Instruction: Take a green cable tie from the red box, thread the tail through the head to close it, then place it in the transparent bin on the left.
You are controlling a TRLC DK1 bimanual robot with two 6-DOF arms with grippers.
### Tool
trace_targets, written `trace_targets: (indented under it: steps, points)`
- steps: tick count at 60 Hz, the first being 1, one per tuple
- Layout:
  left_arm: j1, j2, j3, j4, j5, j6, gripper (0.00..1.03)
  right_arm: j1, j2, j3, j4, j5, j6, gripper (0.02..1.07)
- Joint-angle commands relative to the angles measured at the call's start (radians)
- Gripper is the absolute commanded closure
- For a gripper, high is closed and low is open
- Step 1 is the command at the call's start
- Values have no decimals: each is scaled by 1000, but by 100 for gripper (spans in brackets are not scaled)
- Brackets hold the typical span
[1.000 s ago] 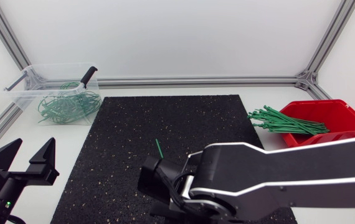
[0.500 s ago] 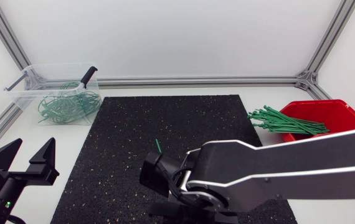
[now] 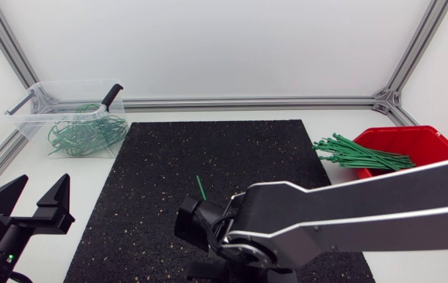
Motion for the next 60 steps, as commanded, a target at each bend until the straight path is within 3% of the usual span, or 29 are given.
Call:
trace_targets:
  steps: [1, 25, 29, 41, 54, 60]
  points:
    - [-7, -3, -36, -28, 1, 2, 4, -5, 27, 16, -4, -4, -42, 83]
    - [-9, -3, -36, -28, 1, 2, 4, -24, 59, 61, -30, 5, -81, 89]
    - [-11, -3, -36, -28, 1, 2, 4, -28, 67, 82, -56, 2, -78, 97]
    - [-14, -3, -36, -28, 1, 4, 4, -39, 69, 147, -101, -5, -52, 101]
    - [-20, -3, -36, -28, 1, 8, 4, -64, 46, 171, -154, -42, -14, 99]
    - [-20, -3, -36, -28, 1, 8, 4, -65, 49, 145, -151, -36, -15, 83]
